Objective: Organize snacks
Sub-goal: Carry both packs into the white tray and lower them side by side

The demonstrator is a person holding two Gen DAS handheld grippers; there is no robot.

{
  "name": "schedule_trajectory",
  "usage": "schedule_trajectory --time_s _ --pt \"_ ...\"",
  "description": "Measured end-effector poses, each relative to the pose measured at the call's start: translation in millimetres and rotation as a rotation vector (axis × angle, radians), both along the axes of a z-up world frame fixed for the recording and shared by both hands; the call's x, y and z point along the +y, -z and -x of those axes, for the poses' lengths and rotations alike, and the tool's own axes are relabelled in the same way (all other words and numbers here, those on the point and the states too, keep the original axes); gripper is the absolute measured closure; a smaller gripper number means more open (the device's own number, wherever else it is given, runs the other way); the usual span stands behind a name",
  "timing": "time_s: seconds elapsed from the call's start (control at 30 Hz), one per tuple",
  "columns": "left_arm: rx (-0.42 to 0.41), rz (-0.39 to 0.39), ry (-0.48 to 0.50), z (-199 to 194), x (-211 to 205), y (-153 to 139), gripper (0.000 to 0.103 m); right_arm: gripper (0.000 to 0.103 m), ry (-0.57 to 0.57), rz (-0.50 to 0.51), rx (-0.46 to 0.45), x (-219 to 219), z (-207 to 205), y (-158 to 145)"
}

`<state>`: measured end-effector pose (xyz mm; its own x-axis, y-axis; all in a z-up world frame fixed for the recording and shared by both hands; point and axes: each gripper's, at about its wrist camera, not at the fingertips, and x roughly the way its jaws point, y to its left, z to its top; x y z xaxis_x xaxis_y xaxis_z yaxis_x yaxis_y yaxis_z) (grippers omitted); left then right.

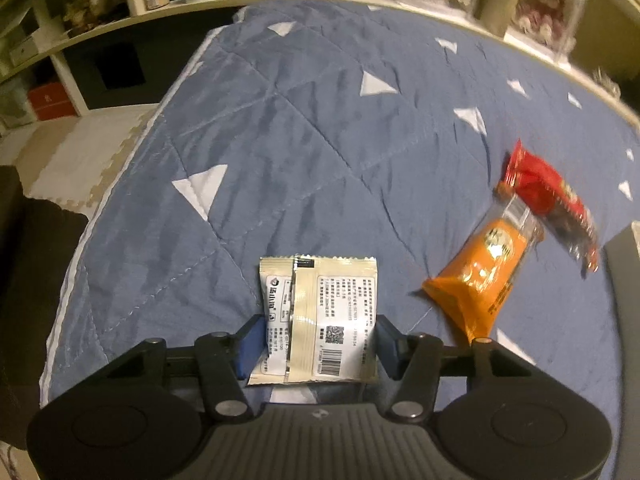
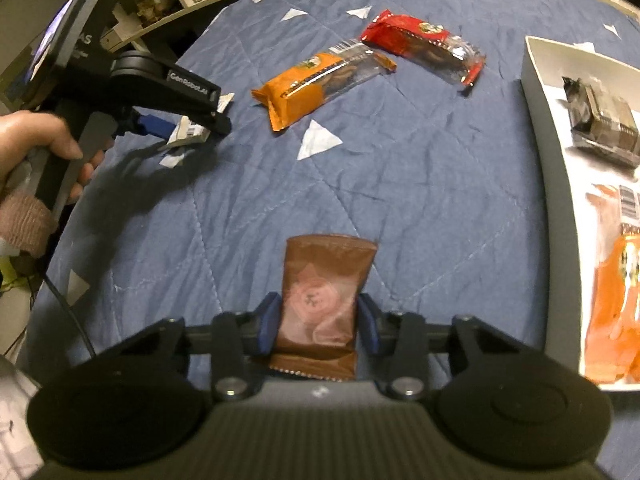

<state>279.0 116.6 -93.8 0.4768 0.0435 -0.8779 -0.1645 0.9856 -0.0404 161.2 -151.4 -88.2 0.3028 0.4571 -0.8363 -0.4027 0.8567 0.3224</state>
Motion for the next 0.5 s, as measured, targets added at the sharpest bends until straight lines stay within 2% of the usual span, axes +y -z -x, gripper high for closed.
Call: schedule_trajectory --time_s 0.2,0.37,0.5 --pt "-0.045 0.036 -0.009 11 -4 -10 0.045 0.056 0.014 -0.023 -0.017 -5 -4 -3" --pt "-0.078 0.096 -0.032 24 -11 -20 0.045 0.056 0.012 0.0 -0.104 -10 -7 -18" --pt "-0.121 0.107 0.008 38 -28 -34 0.045 0.056 0.032 -0.005 -0.162 -19 -12 -35"
